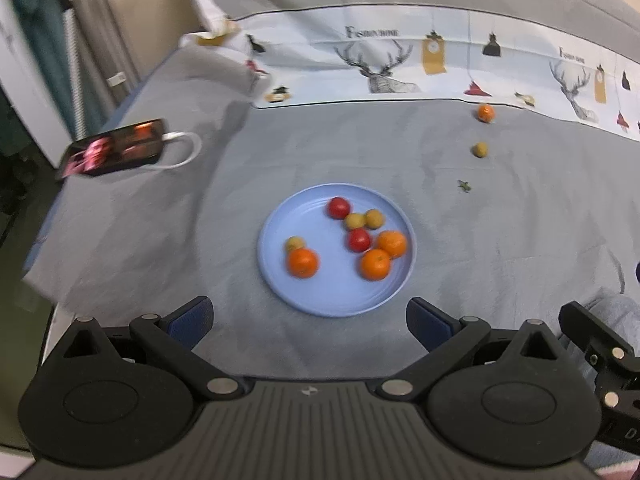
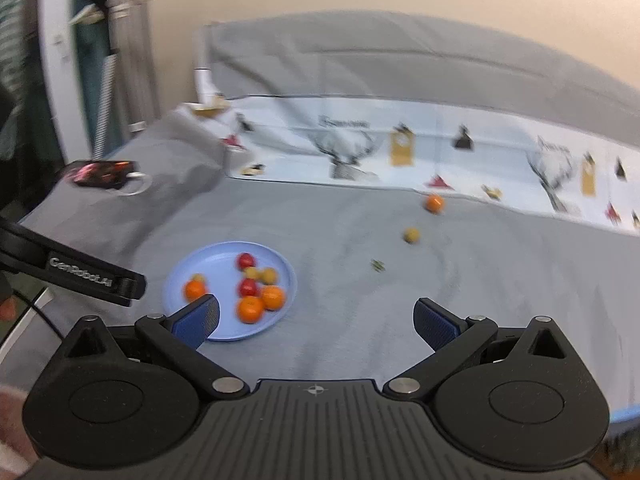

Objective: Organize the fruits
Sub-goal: 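Grasp a yellow fruit with the left tool while the right tool grasps the wrapped orange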

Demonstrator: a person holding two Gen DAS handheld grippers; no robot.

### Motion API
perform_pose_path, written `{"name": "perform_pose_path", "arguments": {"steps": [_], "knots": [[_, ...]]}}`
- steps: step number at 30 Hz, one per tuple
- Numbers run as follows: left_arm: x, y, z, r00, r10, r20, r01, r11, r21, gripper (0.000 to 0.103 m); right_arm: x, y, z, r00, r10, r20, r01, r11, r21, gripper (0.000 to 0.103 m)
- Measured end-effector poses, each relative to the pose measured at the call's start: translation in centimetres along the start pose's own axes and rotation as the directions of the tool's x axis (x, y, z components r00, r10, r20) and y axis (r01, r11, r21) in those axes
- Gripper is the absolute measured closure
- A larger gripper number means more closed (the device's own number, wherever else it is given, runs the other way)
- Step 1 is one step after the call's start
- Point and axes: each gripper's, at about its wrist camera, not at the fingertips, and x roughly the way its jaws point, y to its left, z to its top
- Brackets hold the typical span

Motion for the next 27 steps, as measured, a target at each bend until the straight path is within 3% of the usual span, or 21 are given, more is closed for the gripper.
{"name": "perform_pose_path", "arguments": {"steps": [8,15,18,21,24,27], "knots": [[5.2,-7.4,6.1,0.995,-0.094,0.03,0.091,0.992,0.091,0.0,3.3,-7.5,-0.3,0.989,-0.141,-0.05,0.148,0.971,0.185,0.001],[13.6,-16.5,12.5,0.982,-0.189,0.022,0.183,0.968,0.169,0.0,7.5,-14.4,-0.2,0.959,-0.262,-0.105,0.281,0.925,0.256,0.001],[18.3,-20.3,15.0,0.984,-0.177,0.02,0.17,0.968,0.187,0.0,10.2,-17.6,-0.1,0.943,-0.308,-0.128,0.333,0.896,0.295,0.001],[23.7,-23.8,17.1,0.988,-0.15,-0.029,0.153,0.963,0.22,0.0,13.7,-20.6,0.2,0.927,-0.345,-0.146,0.374,0.876,0.305,0.001],[28.2,-25.7,18.4,0.986,-0.142,-0.083,0.157,0.964,0.216,0.0,17.3,-23.3,0.8,0.913,-0.382,-0.143,0.408,0.866,0.291,0.001],[31.4,-26.1,19.8,0.982,-0.164,-0.089,0.179,0.964,0.198,0.0,20.7,-25.4,1.6,0.906,-0.398,-0.142,0.423,0.86,0.285,0.001]]}}
